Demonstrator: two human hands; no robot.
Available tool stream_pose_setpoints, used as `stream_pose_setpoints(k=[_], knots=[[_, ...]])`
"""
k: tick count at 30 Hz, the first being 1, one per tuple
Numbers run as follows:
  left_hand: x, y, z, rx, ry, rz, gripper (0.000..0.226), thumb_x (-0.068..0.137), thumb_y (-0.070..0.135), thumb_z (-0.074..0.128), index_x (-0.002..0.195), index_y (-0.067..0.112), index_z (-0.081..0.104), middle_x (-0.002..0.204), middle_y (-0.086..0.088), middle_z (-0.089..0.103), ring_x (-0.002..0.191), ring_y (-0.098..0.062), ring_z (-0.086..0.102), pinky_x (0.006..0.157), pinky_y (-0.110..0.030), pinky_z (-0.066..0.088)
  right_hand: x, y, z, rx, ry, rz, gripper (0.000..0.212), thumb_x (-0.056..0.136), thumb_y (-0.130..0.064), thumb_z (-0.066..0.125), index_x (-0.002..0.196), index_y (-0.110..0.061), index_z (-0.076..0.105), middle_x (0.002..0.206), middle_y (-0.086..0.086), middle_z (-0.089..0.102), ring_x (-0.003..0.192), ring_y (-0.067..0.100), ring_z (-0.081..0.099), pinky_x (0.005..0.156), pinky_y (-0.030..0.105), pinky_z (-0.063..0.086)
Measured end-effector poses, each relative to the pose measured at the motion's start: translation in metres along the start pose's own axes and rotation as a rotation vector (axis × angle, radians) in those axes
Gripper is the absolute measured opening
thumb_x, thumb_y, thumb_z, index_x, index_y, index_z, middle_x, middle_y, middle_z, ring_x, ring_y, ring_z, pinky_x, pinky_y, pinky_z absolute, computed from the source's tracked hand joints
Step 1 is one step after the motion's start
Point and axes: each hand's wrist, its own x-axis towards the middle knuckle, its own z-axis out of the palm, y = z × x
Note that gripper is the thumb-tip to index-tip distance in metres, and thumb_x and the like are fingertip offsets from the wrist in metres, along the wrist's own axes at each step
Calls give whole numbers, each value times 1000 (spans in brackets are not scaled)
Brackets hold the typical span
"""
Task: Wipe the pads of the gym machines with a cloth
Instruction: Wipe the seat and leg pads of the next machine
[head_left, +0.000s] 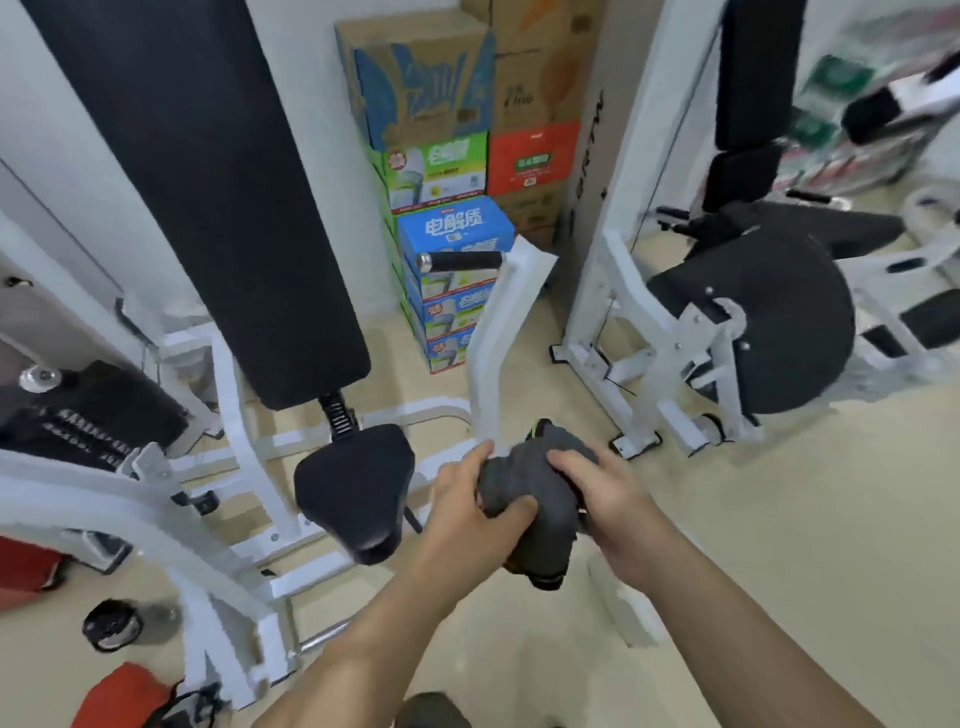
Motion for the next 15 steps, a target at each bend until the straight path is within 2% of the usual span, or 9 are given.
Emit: stream_pose_setpoints(k=[2,3,5,6,8,10,11,13,15], knots=[[8,20,43,137,-92,107,85,68,48,79,146,41,45,134,21,38,129,-3,46,108,-32,49,-18,4,-51,45,71,-42,18,97,-19,63,113,-23,71,108,9,78,97,25,74,77,39,55],[12,28,63,166,-171,149,86,62,50,79,142,43,48,136,21,39,130,-4,45,108,-32,48,-27,7,-74,72,110,-62,20,97,-18,63,114,-24,71,108,8,78,100,24,74,81,40,57],[14,43,102,192,-357,188,72,64,40,84,129,47,54,129,20,52,117,0,56,96,-26,53,-48,19,-115,142,200,-70,21,97,-18,62,115,-24,72,107,6,79,102,22,74,85,38,58],[10,50,124,191,-442,189,68,68,33,86,127,44,56,120,18,61,106,0,64,88,-26,57,-62,27,-135,180,246,-73,21,97,-17,61,114,-22,72,106,6,79,99,21,75,82,36,58],[8,53,157,210,-532,205,63,68,31,90,123,36,60,100,10,70,87,-9,72,73,-32,62,-83,38,-161,232,340,-68,17,96,-17,62,111,-17,71,101,6,79,91,18,75,72,31,56],[6,57,191,264,-609,262,44,69,35,91,104,28,65,84,2,69,72,-22,71,61,-37,61,-102,50,-186,287,497,-75,16,94,-17,64,108,-16,71,99,5,78,89,16,73,70,30,54],[5,58,207,323,-656,296,35,72,37,90,93,24,65,77,1,67,68,-24,68,60,-38,58,-113,59,-197,317,583,-78,16,93,-17,65,108,-16,70,100,5,77,91,17,72,73,31,54],[-1,58,234,497,-760,369,35,74,44,86,73,22,59,70,3,61,66,-18,61,62,-35,51,-136,78,-211,390,723,-53,16,92,-17,67,108,-15,69,101,5,77,94,19,71,79,36,56],[-17,58,261,608,-861,486,36,69,56,79,68,27,57,79,3,58,77,-17,61,69,-36,52,-161,103,-219,498,840,-37,17,91,-17,68,108,-15,69,101,5,77,94,20,72,83,39,57]])
